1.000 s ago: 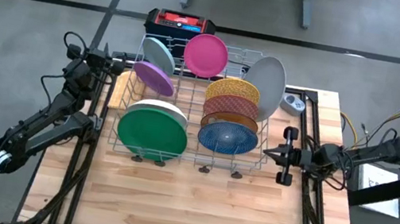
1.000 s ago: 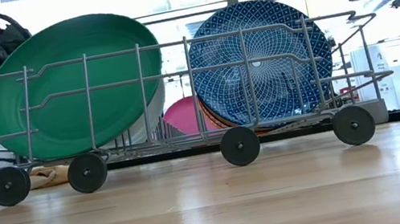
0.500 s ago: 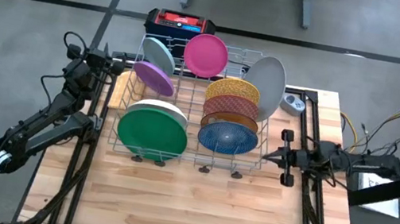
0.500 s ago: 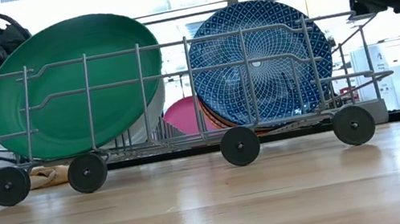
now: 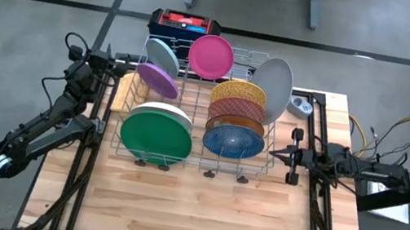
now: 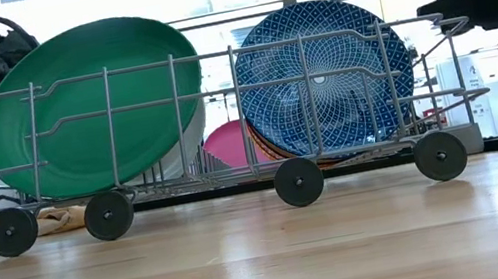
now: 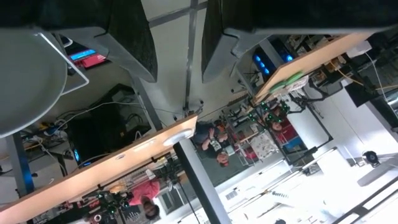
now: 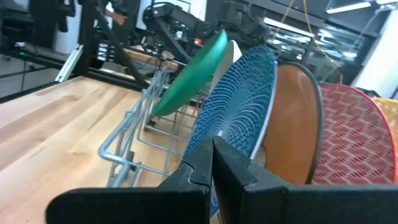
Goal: Sort dishes
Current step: Return to Home Position
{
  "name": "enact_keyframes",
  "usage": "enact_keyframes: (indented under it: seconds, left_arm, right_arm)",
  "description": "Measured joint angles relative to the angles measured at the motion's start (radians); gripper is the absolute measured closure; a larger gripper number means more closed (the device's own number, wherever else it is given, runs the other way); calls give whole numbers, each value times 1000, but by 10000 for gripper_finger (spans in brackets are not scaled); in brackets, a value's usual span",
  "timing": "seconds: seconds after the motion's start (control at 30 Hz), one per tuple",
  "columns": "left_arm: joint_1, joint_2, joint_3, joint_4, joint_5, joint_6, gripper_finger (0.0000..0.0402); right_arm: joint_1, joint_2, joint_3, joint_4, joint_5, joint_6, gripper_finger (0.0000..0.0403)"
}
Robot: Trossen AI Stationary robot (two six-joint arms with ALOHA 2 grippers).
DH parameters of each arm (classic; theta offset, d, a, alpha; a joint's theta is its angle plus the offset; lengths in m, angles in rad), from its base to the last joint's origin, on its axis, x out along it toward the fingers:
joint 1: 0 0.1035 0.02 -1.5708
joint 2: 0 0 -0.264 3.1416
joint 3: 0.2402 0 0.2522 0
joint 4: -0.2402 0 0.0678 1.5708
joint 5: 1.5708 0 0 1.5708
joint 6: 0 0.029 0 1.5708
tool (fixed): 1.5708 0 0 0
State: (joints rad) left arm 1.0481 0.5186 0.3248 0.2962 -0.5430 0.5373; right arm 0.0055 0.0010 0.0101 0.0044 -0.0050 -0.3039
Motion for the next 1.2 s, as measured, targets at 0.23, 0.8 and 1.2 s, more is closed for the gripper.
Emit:
enact_keyframes:
  seconds: [0.23,0.8,1.2]
  left_arm:
    - [0,0,0,0,0,0,287]
    - [0,0,0,0,0,0,287]
    - [0,0,0,-1,1,0,287]
  right_arm:
    - [-17,0,0,0,-2,62,403]
    - [-13,8,0,1,-2,122,403]
    - [-13,14,0,1,-2,124,403]
